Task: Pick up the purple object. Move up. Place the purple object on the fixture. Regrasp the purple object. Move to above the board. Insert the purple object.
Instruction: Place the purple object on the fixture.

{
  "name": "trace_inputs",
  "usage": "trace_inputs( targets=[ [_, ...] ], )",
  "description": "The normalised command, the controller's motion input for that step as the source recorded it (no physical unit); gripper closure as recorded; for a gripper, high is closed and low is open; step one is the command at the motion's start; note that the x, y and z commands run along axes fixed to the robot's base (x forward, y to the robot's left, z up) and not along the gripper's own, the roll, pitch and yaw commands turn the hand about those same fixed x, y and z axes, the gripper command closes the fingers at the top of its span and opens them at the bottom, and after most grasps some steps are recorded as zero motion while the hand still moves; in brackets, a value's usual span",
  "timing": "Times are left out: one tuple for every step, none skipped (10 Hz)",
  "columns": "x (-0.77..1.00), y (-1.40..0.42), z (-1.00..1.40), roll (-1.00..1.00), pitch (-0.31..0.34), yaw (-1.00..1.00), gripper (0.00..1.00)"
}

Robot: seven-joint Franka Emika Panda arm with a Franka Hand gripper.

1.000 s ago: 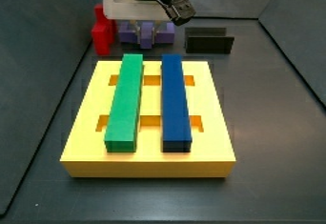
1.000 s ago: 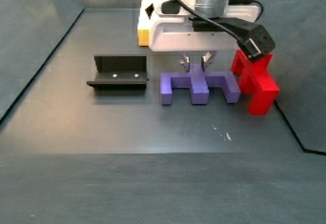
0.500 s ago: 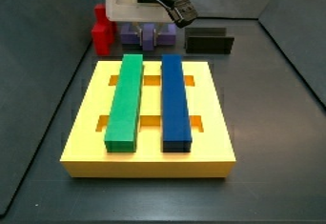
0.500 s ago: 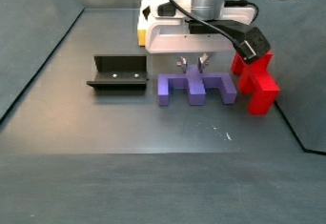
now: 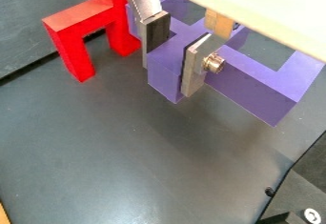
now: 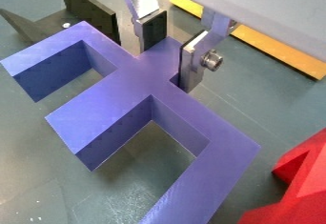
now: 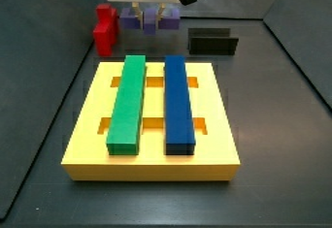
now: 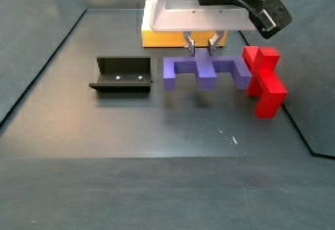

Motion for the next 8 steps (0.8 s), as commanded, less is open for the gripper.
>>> trace_inputs(
  targets=[
    [0.0, 0.0, 0.0, 0.0, -0.02, 0.0, 1.0],
    [0.0, 0.0, 0.0, 0.0, -0.029, 0.0, 1.0],
    [0.0, 0.0, 0.0, 0.0, -0.026, 0.0, 1.0],
    [0.1, 0.04, 0.0, -0.15, 0.031, 0.0, 1.0],
    [0.53, 0.05, 0.31, -0.43, 0.294, -0.05, 1.0],
    [0.81, 0.01, 0.54, -0.67, 0.371, -0.12, 1.0],
    [0.83, 0.0, 0.62, -0.76, 0.311, -0.15, 1.0],
    [0.83, 0.0, 0.58, -0.81, 0.289, -0.15, 1.0]
  ],
)
